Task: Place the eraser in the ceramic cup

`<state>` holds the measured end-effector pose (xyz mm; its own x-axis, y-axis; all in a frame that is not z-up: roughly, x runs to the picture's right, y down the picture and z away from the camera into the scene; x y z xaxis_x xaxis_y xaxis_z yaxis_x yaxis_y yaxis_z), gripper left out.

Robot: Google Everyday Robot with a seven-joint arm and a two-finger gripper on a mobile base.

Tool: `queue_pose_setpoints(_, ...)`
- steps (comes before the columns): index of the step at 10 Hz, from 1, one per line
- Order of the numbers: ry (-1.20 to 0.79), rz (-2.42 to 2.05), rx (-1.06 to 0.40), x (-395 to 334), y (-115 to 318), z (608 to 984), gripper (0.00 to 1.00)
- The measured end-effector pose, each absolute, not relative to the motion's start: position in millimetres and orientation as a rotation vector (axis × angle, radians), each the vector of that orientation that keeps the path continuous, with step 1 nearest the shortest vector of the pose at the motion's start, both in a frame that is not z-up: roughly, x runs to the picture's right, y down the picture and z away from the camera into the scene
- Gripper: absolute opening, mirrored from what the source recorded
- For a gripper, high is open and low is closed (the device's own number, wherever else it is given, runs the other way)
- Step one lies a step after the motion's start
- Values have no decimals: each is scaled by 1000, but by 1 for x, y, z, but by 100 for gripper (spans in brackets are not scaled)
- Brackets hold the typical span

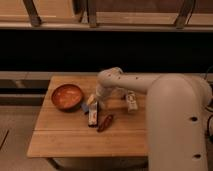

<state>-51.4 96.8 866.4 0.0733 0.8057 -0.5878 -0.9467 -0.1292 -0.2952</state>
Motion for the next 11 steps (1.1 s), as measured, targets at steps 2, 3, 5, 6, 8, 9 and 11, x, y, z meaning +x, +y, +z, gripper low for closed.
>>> queue_pose_setpoints(2, 225, 1516, -745, -53, 94, 855, 65)
queue_pose_setpoints(3, 223, 1506, -747, -57, 96, 852, 65)
queue_pose_setpoints(5, 223, 1502, -766, -62, 102, 854, 65)
queue_pose_setpoints(6, 218, 1498, -780, -64, 105, 858, 65)
queue_pose_setpoints(8, 202, 1482, -805, -70, 105, 869, 65)
queue_pose_setpoints(9, 196, 1465, -812, -74, 103, 875, 65)
queue_pose_setpoints(11, 193, 1429, -824, -83, 100, 884, 65)
